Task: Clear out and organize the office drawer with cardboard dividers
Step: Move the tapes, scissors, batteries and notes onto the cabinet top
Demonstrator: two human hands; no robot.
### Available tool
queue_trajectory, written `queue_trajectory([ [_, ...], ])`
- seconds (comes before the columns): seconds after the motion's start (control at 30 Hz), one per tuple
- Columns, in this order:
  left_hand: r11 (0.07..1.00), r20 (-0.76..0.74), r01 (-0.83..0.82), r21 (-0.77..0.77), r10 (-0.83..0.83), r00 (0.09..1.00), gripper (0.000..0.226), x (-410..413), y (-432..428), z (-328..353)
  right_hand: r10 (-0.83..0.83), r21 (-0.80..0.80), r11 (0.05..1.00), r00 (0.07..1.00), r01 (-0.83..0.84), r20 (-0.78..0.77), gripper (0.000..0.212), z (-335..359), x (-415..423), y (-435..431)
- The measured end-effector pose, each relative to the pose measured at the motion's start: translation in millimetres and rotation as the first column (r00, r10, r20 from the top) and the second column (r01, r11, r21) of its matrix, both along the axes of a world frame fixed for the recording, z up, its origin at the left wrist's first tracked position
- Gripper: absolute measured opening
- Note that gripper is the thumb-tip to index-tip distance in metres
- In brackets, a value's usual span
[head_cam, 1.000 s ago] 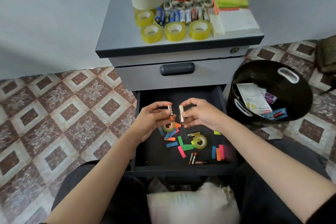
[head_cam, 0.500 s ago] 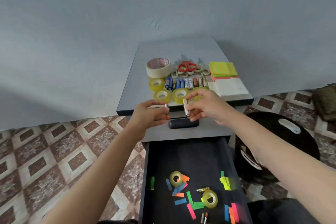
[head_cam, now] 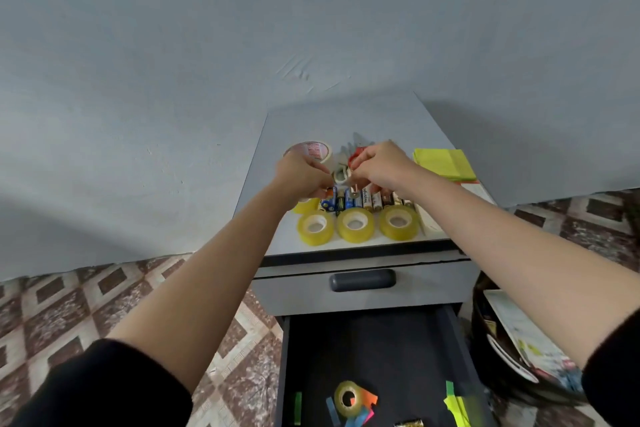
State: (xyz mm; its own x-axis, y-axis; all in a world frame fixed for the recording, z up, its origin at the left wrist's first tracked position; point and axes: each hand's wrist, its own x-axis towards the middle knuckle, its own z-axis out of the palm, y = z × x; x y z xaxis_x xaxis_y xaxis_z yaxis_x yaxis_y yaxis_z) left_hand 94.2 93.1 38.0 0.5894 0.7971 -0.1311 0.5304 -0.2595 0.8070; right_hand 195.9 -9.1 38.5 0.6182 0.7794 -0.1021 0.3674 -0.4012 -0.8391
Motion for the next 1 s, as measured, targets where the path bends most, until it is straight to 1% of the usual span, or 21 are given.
queue_trajectory([
  [0.1,0.995,-0.062,0.045,0.094,-0.039,0.997,0.017,15.4,3.2,-6.8,0.004,-0.033,0.999,1.0,-0.003,0.01,0.02,-6.0,6.1,9.0],
  [0.17,0.985,-0.091,0.06,0.164,-0.046,0.995,0.013,21.8,3.2,-10.2,-0.002,-0.043,0.999,1.0,0.002,0.015,0.02,-10.7,9.5,14.3],
  [0.23,0.975,-0.118,0.08,0.206,-0.057,0.991,0.004,25.5,2.7,-12.1,-0.005,-0.047,0.999,1.0,0.006,0.018,0.02,-15.4,11.8,19.1],
  [0.27,0.97,-0.132,0.092,0.224,-0.064,0.989,0.003,26.5,2.8,-13.2,-0.005,-0.045,0.999,1.0,0.005,0.015,0.021,-17.7,12.5,21.2],
  [0.3,0.966,-0.149,0.105,0.237,-0.07,0.986,0.008,27.5,3.3,-14.2,-0.003,-0.043,0.999,1.0,0.004,0.016,0.022,-19.7,13.4,23.0],
  [0.4,0.961,-0.19,0.142,0.239,-0.097,0.977,0.017,30.0,3.5,-15.4,0.004,-0.056,0.998,1.0,-0.003,0.013,0.024,-21.9,15.3,25.2],
  [0.53,0.962,-0.206,0.16,0.221,-0.114,0.972,0.019,32.4,2.0,-14.4,0.026,-0.107,0.994,0.999,-0.024,0.018,0.022,-17.9,16.6,22.9],
  [0.6,0.96,-0.211,0.164,0.228,-0.115,0.971,0.015,32.5,3.0,-14.8,0.007,-0.102,0.995,1.0,-0.005,0.019,0.02,-18.5,17.6,24.1],
  [0.7,0.966,-0.229,0.16,0.203,-0.112,0.967,0.005,29.4,1.1,-14.3,-0.033,-0.071,0.997,0.999,0.034,0.013,0.021,-22.3,20.3,27.2],
  [0.77,0.968,-0.209,0.159,0.192,-0.118,0.971,0.003,26.2,-1.6,-12.5,-0.045,-0.069,0.997,0.999,0.046,0.021,0.021,-23.1,20.4,26.2],
  [0.9,0.965,-0.189,0.154,0.213,-0.114,0.975,0.008,17.8,-5.0,-9.4,-0.064,-0.06,0.996,0.996,0.068,0.065,0.021,-21.7,17.7,20.3],
  [1.0,0.97,-0.134,0.136,0.2,-0.11,0.985,0.009,10.3,-8.8,-6.8,-0.086,-0.046,0.995,0.991,0.091,0.107,0.022,-18.4,13.7,14.3],
])
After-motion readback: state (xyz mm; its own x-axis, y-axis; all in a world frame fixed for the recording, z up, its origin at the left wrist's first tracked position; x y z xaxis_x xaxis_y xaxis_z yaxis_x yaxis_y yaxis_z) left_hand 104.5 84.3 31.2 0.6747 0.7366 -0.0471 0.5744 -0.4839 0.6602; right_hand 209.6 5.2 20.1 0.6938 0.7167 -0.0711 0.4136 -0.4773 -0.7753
